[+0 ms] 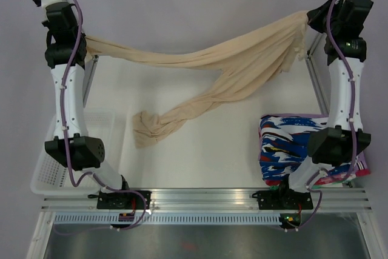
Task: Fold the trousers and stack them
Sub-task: Flatten the trousers out
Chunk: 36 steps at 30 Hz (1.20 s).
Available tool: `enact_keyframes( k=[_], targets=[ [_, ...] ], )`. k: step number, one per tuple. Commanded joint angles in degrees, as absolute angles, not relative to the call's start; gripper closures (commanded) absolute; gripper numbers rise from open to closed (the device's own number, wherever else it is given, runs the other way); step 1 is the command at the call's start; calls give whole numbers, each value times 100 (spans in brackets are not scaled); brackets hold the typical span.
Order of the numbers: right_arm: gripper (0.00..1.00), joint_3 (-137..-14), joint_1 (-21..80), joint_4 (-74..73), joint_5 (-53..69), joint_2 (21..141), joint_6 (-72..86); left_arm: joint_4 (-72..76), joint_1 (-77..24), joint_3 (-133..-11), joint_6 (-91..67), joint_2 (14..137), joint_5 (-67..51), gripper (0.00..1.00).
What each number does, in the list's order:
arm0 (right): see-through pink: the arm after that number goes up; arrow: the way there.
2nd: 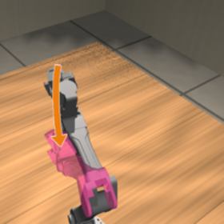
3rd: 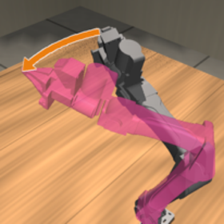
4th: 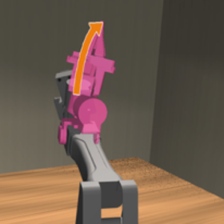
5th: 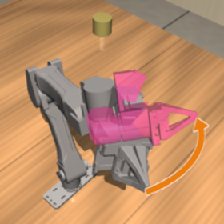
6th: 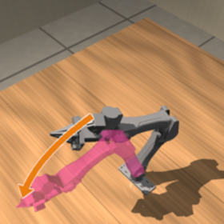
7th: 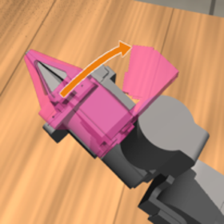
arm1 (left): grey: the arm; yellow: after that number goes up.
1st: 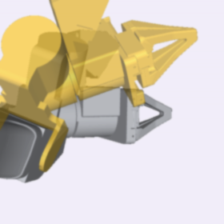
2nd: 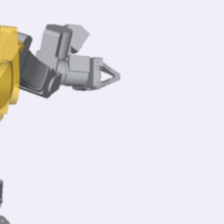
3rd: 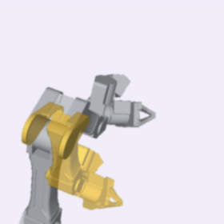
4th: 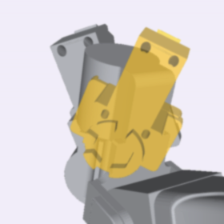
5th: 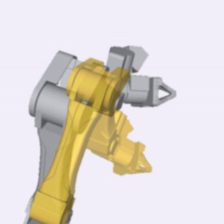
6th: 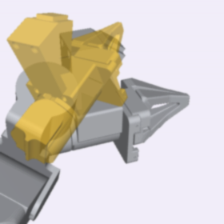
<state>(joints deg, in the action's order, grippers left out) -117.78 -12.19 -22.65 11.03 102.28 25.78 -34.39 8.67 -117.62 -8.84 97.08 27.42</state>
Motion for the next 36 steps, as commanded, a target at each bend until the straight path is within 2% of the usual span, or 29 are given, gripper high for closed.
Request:
enact_keyframes(
  k=[1,5,8,10,14,20,25,31,36],
  targets=[
    [100,-11681,-1230,-2776,423,9160,2223,-3392,896,-12041,-650,8940,3287,98],
    [100,-11567,-1230,-4135,316,8789,2452,-3979,896,-12129,-799,8850,3156,98],
    [100,-10699,-1230,-4421,316,8754,2364,-4166,896,-11787,-1009,8982,2989,98],
    [100,-9823,-1231,-4010,378,8728,2434,-4096,896,-11436,-1124,9079,2638,98],
    [100,-9027,-1230,-2833,615,8999,2575,-3867,896,-11005,-1485,9639,2146,98],
    [100,-9228,-1239,-2260,1036,10264,2224,-3148,896,-10460,-2038,10606,1356,98],
    [100,-9895,-1230,-1874,1756,11398,2241,-2638,888,-10660,-2206,11205,1002,98],
    [100,-10247,-1239,-748,1328,11487,2408,-1814,896,-11346,-2074,11478,827,98],
    [100,-11396,-1239,-1265,1327,12582,2154,-1187,888,-11399,-2416,11803,668,98]
  ],
)
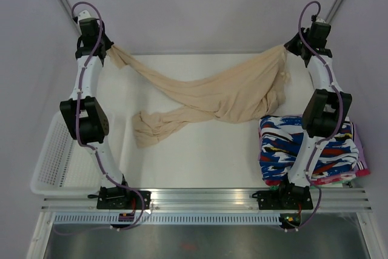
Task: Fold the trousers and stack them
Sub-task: Flatten the trousers out
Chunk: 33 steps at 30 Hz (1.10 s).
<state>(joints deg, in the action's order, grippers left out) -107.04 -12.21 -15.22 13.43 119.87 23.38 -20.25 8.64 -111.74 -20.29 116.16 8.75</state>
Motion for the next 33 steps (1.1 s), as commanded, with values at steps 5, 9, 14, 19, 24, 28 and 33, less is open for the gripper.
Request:
enact_keyframes(
  k=[5,9,14,19,24,28,33],
  targets=[
    [100,-11663,-1248,-1310,1345,13419,2206,-862,870,-11382,-2636,12260,738,98],
    [97,-11987,-1301,-1773,1292,13982,2276,-1159,870,-11645,-2795,12682,782,98],
    [35,-12313,-1371,-2144,1380,14195,2250,-1651,870,-12014,-2830,13025,528,96],
    [2,-12787,-1371,-2302,1397,13940,2276,-2240,870,-12427,-2628,12999,825,56],
    [2,-13087,-1371,-2329,1363,13632,2470,-2689,861,-12568,-2426,12692,1317,31],
    [2,-12737,-1354,-2268,1362,13343,2391,-3215,861,-12533,-2338,12332,1705,16],
    [4,-12665,-1310,-2337,1239,13684,2329,-3787,870,-12280,-2381,12235,1828,16]
  ],
)
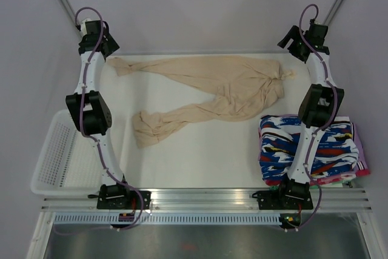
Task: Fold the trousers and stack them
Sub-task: Flatten the trousers out
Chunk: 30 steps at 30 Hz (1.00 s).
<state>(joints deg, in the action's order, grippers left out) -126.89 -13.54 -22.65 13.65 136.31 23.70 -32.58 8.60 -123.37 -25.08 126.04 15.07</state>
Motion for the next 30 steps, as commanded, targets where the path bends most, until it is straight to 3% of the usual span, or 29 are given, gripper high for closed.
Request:
enact_keyframes(
  k=[1,11,19,25,29,30],
  targets=[
    [4,-12709,-1257,-2364,1213,13911,2303,-3849,870,-12217,-2425,12226,1854,15],
    [16,-13351,-1037,-1988,1002,14906,2469,-4052,870,-11918,-2514,12129,1714,15],
    [35,-13298,-984,-1600,1195,15135,2821,-4078,870,-11927,-2627,12296,1740,15],
    [62,-13377,-940,-1520,1151,15231,2830,-4166,870,-11909,-2839,12533,1714,15],
    [100,-13465,-940,-1521,1195,15293,2830,-4148,888,-11944,-2883,12665,1740,14],
    [100,-13534,-940,-1503,1204,15276,2804,-4157,896,-11970,-2952,12691,1749,14]
  ],
)
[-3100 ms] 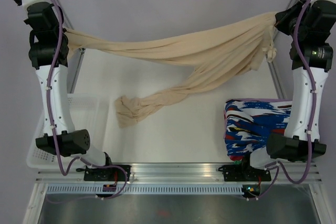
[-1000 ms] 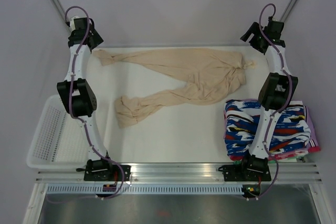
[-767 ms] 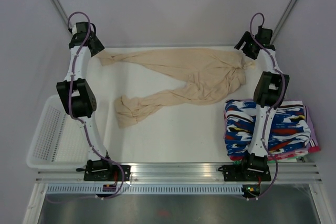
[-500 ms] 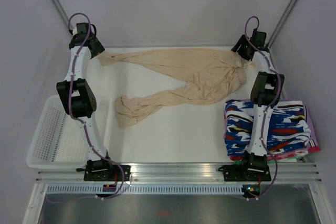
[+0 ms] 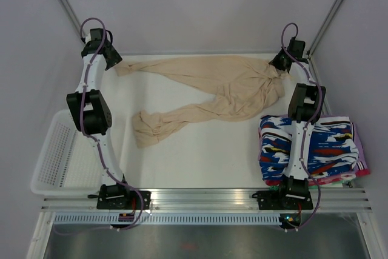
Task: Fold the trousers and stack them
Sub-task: Flatten the trousers out
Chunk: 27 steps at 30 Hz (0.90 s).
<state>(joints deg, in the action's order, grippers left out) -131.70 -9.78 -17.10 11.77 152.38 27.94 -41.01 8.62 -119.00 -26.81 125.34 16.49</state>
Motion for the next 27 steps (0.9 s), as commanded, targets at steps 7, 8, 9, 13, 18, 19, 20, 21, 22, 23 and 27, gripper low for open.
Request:
enact_keyframes(
  k=[7,8,9,13,18,19,20,21,22,23,27],
  targets=[
    [100,-13588,-949,-495,1240,14599,2830,-4535,1028,-12015,-3594,12849,1836,13],
    [100,-13597,-958,-379,1204,14486,2821,-4605,1072,-12006,-3699,12919,1846,13],
    [100,-13597,-967,-291,1161,14441,2839,-4605,1124,-11997,-3900,12963,1802,13],
    [100,-13641,-1072,-79,1020,14475,3023,-4185,1318,-11927,-4280,13210,994,18],
    [100,-13369,-1169,-114,1187,14449,3261,-3280,1283,-11927,-4640,13456,291,25],
    [100,-13325,-1169,-158,1187,14423,3226,-2982,1275,-11944,-4667,13526,142,25],
    [100,-13272,-1178,-202,1187,14379,3156,-2858,1266,-11953,-4763,13561,106,24],
    [100,-13237,-1178,-246,1187,14353,3120,-2761,1257,-11971,-4807,13588,88,24],
    [100,-13219,-1178,-307,1187,14335,3094,-2507,1257,-11962,-4860,13631,27,24],
    [100,-13175,-1178,-351,1187,14309,3076,-2392,1248,-11979,-4930,13675,26,24],
    [100,-13122,-1186,-536,1248,14300,3006,-1995,1108,-12093,-5177,13834,-237,23]
  ],
)
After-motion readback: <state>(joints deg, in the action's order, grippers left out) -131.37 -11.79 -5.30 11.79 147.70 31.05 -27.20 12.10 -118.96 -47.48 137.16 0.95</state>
